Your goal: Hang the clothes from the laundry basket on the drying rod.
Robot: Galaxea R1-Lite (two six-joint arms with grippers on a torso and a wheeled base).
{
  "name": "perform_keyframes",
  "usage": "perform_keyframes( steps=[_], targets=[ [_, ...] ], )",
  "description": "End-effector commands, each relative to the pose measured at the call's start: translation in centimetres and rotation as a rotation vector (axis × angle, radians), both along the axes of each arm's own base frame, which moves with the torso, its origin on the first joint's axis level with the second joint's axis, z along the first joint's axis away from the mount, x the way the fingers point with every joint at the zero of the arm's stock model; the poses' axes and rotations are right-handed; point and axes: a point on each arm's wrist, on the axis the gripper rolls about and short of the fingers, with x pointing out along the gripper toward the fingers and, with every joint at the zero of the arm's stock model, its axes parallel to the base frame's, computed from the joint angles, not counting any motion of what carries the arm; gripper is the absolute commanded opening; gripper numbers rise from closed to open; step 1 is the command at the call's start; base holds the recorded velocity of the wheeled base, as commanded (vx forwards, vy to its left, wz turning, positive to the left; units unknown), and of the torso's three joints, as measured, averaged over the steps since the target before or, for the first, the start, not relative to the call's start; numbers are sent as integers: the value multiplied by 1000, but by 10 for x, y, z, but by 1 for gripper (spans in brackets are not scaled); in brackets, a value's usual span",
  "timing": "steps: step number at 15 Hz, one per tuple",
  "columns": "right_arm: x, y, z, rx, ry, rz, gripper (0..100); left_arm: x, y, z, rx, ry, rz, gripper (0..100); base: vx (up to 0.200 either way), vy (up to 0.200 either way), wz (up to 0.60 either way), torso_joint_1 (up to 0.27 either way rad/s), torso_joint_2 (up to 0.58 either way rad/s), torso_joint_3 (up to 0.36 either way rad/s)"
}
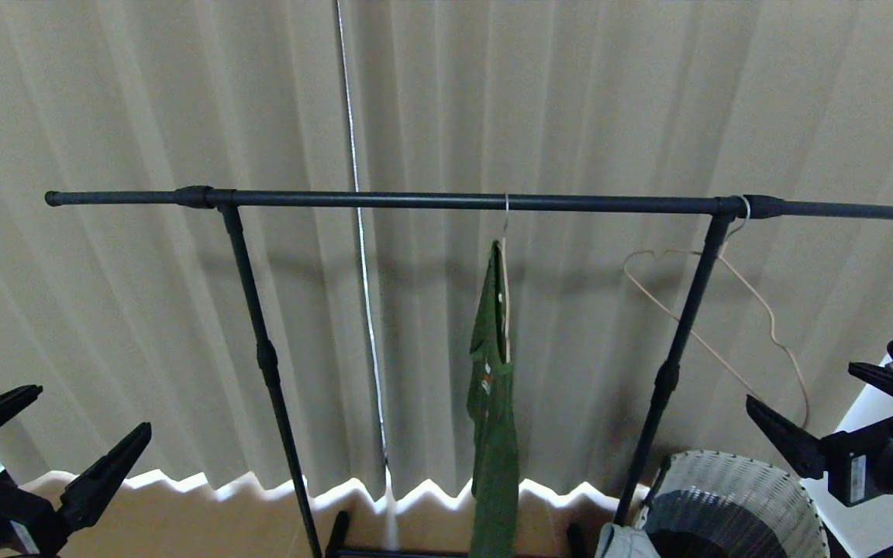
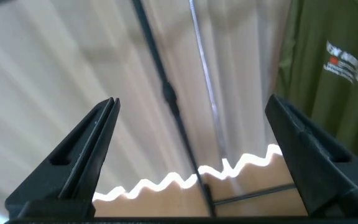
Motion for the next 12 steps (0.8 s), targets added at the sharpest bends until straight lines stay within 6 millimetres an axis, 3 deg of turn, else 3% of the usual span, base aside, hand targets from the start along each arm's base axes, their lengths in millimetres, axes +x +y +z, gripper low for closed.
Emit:
perform_keyframes(
  steps=[1,4,12],
  targets=[
    [-8,-3,-1,10,-15,-2,100,-2,0,1,7,-12,14,100,-200,0,0,-2,2,2],
    [-14,-6,-10,11,4,2,100,-2,0,1,7,-12,17,100,-200,0,0,4,2,9],
    [-20,-9,-33,31,99,-16,100,-1,0,1,5,-10,9,100,0,0,0,0,0,0]
  ],
)
